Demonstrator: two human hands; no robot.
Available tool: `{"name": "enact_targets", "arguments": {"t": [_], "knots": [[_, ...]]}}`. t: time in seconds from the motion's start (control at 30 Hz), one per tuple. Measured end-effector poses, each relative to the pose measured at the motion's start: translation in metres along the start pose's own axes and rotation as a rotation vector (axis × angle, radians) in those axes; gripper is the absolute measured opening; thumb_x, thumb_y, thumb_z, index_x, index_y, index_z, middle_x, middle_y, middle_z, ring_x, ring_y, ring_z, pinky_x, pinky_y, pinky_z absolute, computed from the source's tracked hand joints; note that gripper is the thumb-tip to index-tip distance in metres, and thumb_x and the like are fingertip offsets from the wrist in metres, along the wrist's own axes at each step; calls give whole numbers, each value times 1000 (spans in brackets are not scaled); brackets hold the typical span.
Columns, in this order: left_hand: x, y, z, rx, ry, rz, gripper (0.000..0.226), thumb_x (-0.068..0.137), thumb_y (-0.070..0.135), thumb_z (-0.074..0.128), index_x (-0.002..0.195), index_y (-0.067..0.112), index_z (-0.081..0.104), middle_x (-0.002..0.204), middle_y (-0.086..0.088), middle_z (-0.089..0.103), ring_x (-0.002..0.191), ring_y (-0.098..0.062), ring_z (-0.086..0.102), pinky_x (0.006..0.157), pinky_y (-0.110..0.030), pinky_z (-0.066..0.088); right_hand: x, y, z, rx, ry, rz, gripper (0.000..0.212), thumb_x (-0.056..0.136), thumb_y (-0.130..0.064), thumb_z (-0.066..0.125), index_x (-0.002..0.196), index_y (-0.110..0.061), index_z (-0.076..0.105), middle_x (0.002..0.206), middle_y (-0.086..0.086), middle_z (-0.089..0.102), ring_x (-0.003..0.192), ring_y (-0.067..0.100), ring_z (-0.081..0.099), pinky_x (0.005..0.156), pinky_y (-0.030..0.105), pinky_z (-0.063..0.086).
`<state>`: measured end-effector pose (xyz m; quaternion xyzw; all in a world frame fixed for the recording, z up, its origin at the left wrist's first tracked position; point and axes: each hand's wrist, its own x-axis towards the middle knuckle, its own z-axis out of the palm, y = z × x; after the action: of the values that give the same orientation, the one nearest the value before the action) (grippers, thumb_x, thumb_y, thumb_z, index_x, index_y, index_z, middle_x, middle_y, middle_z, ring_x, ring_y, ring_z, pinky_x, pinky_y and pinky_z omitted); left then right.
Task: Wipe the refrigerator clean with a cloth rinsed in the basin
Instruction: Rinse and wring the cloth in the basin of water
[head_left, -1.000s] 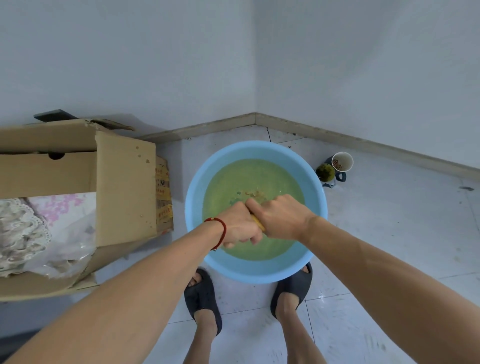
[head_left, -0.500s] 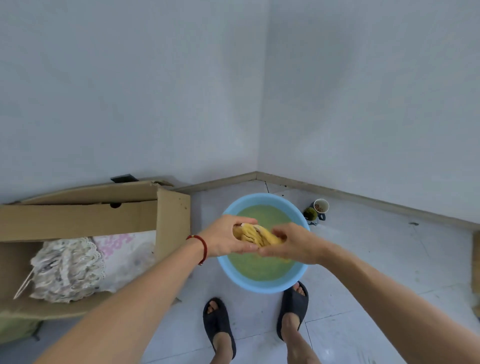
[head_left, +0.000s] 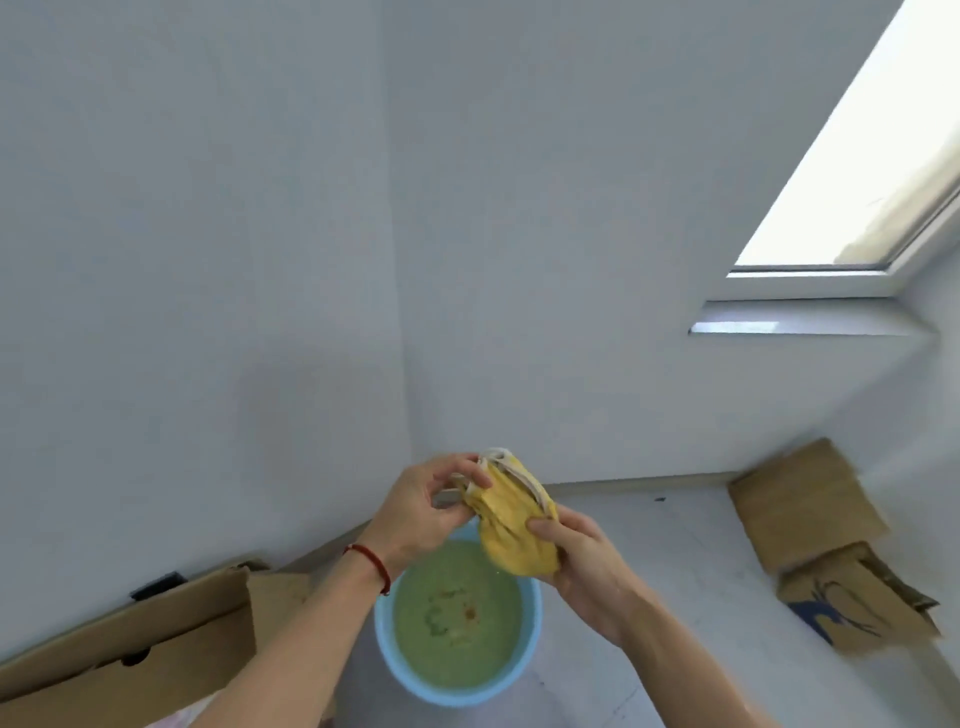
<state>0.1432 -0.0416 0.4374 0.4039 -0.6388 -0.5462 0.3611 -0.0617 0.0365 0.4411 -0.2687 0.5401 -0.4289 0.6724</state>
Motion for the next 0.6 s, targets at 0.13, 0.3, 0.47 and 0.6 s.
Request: {"name": "enact_targets", "arguments": {"t": [0.13, 0.3, 0.47, 0.6], "knots": [[-5, 46, 24, -6, -146, 131, 21, 81, -19, 65, 83, 2, 66, 129, 1, 69, 120, -22, 65, 92, -40, 58, -46, -18, -10, 78, 64, -78, 34, 101, -16, 59, 130, -2, 68, 128, 24, 70, 116, 38, 68, 99, 50, 55], [-37, 96, 55, -101, -262, 225, 16, 73, -9, 75, 75, -6, 59, 122, -11, 71, 114, -24, 68, 91, -40, 58, -102, -39, -35, 200, 257, -245, 32, 108, -24, 51, 127, -3, 67, 119, 21, 75, 111, 36, 72, 96, 50, 57], [-66, 110, 107, -200, -417, -51, 8, 62, 10, 58, 66, 12, 51, 73, -7, 49, 72, -22, 43, 67, -30, 40, -172, -44, -94, 496, 383, -383, 32, 109, -18, 47, 129, 3, 62, 121, 24, 73, 116, 40, 69, 106, 57, 50], [-86, 122, 192, 132, -445, -104, 45, 81, 57, 70, 81, 16, 53, 76, -7, 68, 71, -22, 61, 71, -37, 49, -242, -39, -139, 580, 341, -436, 35, 104, -2, 41, 130, 15, 56, 127, 35, 65, 112, 42, 68, 104, 58, 51]]}}
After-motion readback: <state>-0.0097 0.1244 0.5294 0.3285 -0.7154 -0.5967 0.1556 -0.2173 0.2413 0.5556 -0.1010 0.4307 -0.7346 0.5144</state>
